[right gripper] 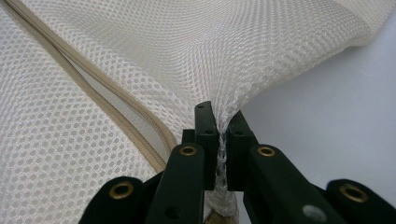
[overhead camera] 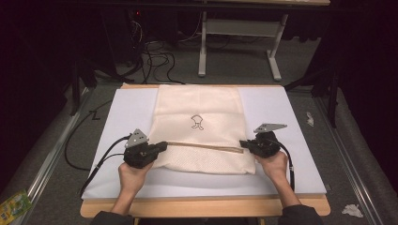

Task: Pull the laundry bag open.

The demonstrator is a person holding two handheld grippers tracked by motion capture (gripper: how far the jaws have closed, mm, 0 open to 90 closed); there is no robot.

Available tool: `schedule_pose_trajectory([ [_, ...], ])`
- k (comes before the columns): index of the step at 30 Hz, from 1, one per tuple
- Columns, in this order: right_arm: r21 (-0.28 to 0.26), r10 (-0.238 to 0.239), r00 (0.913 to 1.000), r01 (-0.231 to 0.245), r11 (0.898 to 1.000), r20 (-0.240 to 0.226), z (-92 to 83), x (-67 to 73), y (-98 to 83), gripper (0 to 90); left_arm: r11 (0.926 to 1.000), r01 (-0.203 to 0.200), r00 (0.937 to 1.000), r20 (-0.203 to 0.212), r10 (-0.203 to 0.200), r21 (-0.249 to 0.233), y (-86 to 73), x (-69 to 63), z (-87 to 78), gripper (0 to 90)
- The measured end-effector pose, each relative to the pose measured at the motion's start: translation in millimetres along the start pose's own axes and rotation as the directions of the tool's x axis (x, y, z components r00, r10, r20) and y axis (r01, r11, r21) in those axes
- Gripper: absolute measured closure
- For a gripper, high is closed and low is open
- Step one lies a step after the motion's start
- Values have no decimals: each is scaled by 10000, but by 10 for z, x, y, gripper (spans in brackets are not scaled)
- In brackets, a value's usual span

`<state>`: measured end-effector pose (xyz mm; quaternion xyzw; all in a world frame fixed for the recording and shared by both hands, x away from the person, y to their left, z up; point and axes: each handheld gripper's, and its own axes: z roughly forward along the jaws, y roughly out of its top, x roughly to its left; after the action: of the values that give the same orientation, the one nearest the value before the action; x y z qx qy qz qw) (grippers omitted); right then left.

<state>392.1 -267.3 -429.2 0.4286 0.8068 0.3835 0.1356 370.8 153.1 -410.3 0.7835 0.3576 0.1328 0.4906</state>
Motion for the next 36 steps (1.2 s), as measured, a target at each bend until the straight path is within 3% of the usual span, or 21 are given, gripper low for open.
schedule_pose_trajectory([
  [11,-17,50,10000,-50,10000,-19,7,-10,-2,881,9998,195,9998,-55,-196,-74,-32,59,-49,873],
  [36,-89,182,9996,-180,9998,197,-22,-48,-8,881,9981,526,9967,-596,-545,-327,-61,222,-225,873],
])
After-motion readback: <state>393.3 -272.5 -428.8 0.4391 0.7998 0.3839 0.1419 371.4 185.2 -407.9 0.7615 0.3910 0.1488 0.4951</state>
